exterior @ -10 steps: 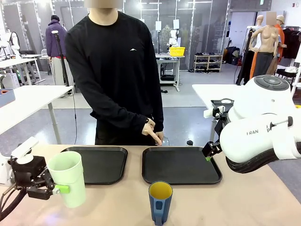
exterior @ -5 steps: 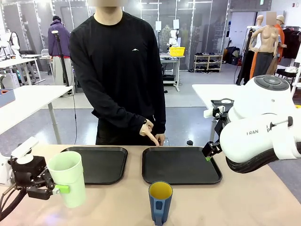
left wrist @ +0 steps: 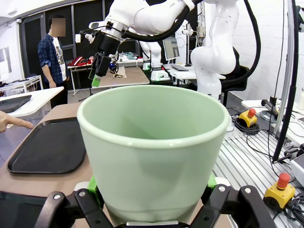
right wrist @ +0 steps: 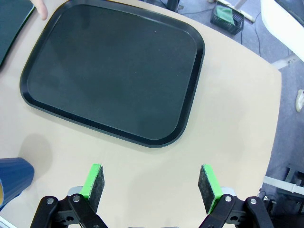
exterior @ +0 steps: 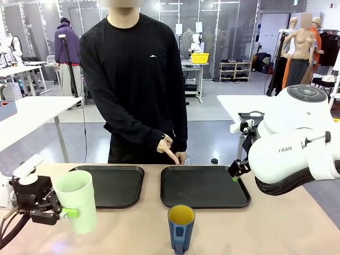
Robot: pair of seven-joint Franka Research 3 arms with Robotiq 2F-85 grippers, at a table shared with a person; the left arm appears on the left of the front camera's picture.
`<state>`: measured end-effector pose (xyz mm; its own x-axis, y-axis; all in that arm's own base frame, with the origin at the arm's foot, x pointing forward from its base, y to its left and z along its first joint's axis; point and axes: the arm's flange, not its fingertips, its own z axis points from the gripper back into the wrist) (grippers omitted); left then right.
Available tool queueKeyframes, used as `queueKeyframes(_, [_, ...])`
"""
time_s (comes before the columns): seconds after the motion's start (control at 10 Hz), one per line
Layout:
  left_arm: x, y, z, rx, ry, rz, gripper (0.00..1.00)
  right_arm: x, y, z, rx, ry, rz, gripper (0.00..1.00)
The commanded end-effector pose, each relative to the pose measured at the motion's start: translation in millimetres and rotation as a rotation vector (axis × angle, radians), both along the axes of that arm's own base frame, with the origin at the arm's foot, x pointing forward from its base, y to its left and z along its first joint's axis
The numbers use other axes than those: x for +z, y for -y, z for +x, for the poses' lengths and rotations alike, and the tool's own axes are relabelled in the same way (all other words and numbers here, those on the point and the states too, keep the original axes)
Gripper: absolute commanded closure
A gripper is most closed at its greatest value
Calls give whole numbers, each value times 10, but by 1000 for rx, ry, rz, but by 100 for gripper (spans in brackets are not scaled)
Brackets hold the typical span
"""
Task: Sort and store the cups by type.
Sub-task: Place the picked Reusable plastic cup into the Flat Tray indicated by the person.
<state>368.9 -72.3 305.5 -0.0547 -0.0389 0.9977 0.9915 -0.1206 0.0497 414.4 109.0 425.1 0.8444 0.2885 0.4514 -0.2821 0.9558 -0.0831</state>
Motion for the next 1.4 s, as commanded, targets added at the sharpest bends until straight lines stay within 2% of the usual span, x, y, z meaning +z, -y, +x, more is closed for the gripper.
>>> queueKeyframes(0.0, [49,108,188,3,26,7,13,-5,6,2,-1,-2,3,0])
queueKeyframes(0.3, [191,312,598,20,58,10,13,-5,6,2,-1,-2,3,0])
queueKeyframes(0.8, [222,952,1161,-1,47,-3,13,-5,6,2,-1,-2,3,0])
queueKeyframes(0.9, [215,1042,1159,-45,50,7,13,-5,6,2,-1,-2,3,0])
queueKeyframes(1.0, [232,829,1011,-12,61,-3,13,-5,6,2,-1,-2,3,0])
queueKeyframes(1.3, [232,829,1011,-12,61,-3,13,-5,6,2,-1,-2,3,0])
